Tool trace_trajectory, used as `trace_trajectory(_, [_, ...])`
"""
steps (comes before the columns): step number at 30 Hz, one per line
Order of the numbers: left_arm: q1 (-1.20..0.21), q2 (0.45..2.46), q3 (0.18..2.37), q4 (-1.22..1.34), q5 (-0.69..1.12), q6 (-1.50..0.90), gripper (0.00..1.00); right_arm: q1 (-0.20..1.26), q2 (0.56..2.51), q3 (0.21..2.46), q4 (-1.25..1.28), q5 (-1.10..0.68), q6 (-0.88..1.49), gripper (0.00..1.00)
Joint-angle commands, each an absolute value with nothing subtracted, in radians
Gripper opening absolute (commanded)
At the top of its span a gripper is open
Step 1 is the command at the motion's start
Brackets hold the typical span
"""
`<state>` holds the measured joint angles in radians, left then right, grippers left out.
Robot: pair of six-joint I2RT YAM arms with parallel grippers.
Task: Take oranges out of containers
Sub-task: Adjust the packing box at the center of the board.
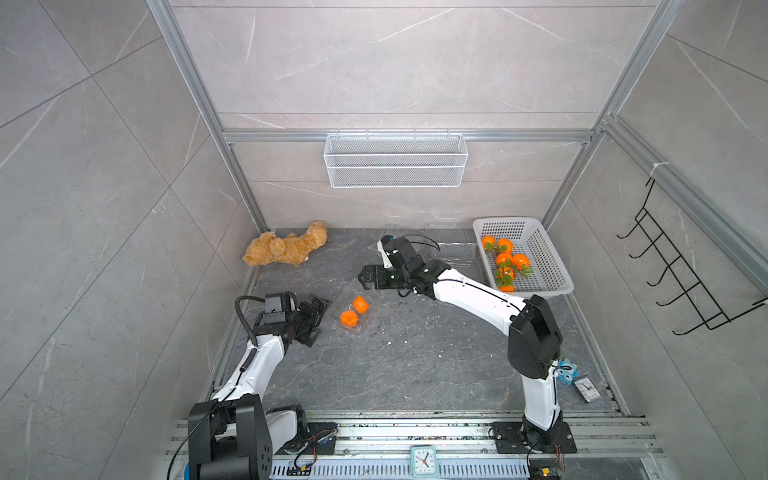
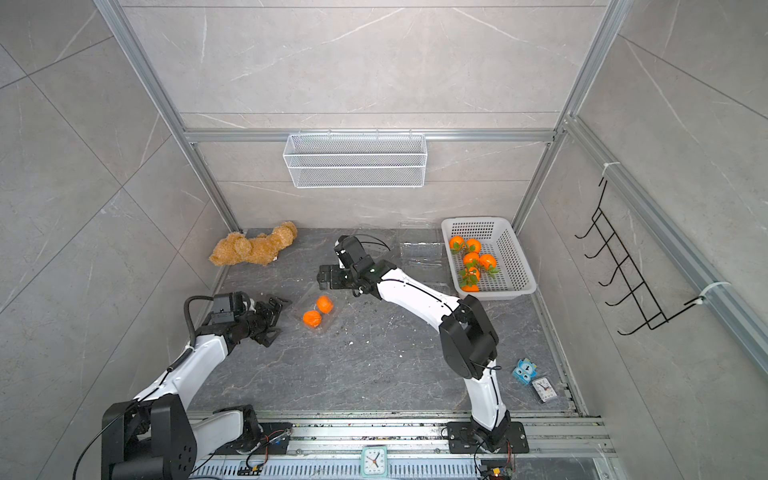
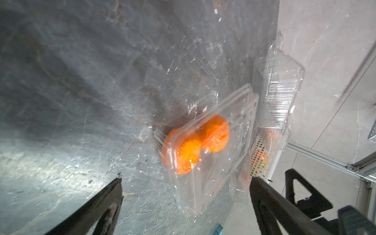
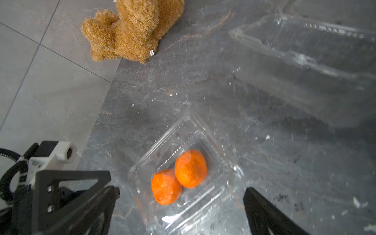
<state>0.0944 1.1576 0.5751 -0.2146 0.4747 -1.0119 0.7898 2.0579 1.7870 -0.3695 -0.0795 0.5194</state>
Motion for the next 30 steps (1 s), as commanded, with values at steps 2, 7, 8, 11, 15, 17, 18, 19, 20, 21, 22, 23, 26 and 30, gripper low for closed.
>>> trace_trajectory(2, [0.085, 1.159, 0.523, -0.064, 0.538, -1.113, 1.0, 0.799, 2.215, 1.933, -0.528, -0.067, 0.343, 0.99])
trace_trajectory(7, [0.052, 1.235, 0.504, 0.041, 0.558, -1.149, 0.99, 0.798, 2.35, 2.114, -0.621, -0.058, 0.263, 0.91])
trace_trajectory(8, [0.04, 1.252, 0.513, 0.05, 0.552, -1.147, 0.99, 0.797, 2.369, 2.139, -0.633, -0.054, 0.254, 0.89])
trace_trajectory(11, [0.019, 1.307, 0.54, 0.078, 0.545, -1.148, 0.99, 0.797, 2.428, 2.218, -0.695, -0.062, 0.231, 0.85])
trace_trajectory(15, [0.017, 1.365, 0.575, 0.099, 0.539, -1.14, 0.99, 0.797, 2.407, 2.148, -0.657, -0.132, 0.239, 0.81])
trace_trajectory(17, [0.016, 1.394, 0.618, 0.073, 0.527, -1.111, 0.99, 0.796, 2.357, 2.059, -0.609, -0.139, 0.266, 0.8])
trace_trajectory(18, [0.016, 1.407, 0.639, 0.056, 0.52, -1.096, 1.0, 0.795, 2.332, 2.015, -0.586, -0.145, 0.282, 0.79])
trace_trajectory(19, [0.016, 1.424, 0.662, 0.042, 0.515, -1.084, 1.0, 0.796, 2.3, 1.958, -0.557, -0.156, 0.304, 0.79])
trace_trajectory(20, [0.015, 1.44, 0.683, 0.032, 0.512, -1.076, 0.99, 0.796, 2.257, 1.891, -0.524, -0.164, 0.329, 0.78])
trace_trajectory(21, [0.015, 1.455, 0.701, 0.027, 0.509, -1.068, 0.99, 0.795, 2.222, 1.833, -0.492, -0.175, 0.353, 0.77])
trace_trajectory(22, [0.015, 1.472, 0.723, 0.021, 0.505, -1.061, 0.99, 0.795, 2.179, 1.755, -0.45, -0.185, 0.381, 0.77])
trace_trajectory(23, [0.014, 1.491, 0.746, 0.016, 0.506, -1.056, 0.99, 0.796, 2.133, 1.681, -0.411, -0.187, 0.412, 0.76])
trace_trajectory(26, [0.008, 1.544, 0.813, 0.003, 0.511, -1.044, 1.0, 0.795, 2.026, 1.516, -0.341, -0.186, 0.49, 0.75])
trace_trajectory(30, [-0.034, 1.617, 0.902, -0.003, 0.505, -1.039, 1.0, 0.792, 1.893, 1.311, -0.228, -0.23, 0.585, 0.75])
